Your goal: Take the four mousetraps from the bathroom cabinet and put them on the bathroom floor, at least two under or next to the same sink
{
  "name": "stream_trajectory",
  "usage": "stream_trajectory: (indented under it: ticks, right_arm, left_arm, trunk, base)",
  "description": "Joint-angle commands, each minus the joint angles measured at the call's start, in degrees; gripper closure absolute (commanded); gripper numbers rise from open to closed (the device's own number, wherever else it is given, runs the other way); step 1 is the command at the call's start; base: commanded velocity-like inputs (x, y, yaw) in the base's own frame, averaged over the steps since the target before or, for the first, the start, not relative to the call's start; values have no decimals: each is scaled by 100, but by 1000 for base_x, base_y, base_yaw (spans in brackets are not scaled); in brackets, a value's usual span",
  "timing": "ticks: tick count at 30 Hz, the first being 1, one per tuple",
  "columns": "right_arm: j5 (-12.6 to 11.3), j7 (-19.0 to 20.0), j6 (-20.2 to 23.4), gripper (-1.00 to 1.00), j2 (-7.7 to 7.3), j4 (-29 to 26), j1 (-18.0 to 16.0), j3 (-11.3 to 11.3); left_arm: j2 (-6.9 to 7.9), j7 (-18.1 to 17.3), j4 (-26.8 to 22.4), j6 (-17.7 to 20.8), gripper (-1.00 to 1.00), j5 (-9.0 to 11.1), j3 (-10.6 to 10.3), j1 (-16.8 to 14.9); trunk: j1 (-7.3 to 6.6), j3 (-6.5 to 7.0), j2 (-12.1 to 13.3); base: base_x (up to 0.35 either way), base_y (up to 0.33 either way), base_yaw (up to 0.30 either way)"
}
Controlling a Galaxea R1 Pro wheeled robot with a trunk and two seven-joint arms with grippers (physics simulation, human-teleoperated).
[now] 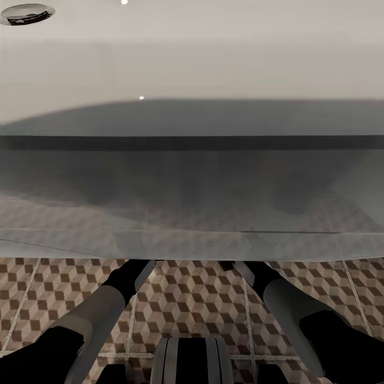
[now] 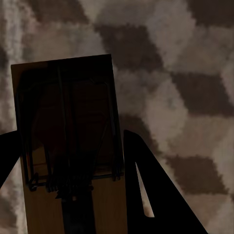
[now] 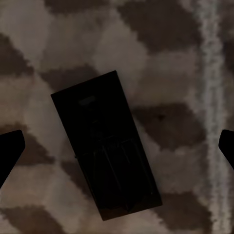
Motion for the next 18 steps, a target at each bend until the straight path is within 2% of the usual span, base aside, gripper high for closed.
stream_trajectory:
  ticks: [1,18]
  right_arm:
    - [-5,-44,27,-100,3,-15,-289,74]
    - [2,-24,31,-100,14,-14,-289,74]
  left_arm:
    - [6,54,-12,26,100,65,-34,-10]
    - [6,54,-32,22,100,66,-34,-10]
  trunk:
    - [-2,-1,-2]
    - [-2,-1,-2]
  base:
    - [0,0,0]
    - [0,0,0]
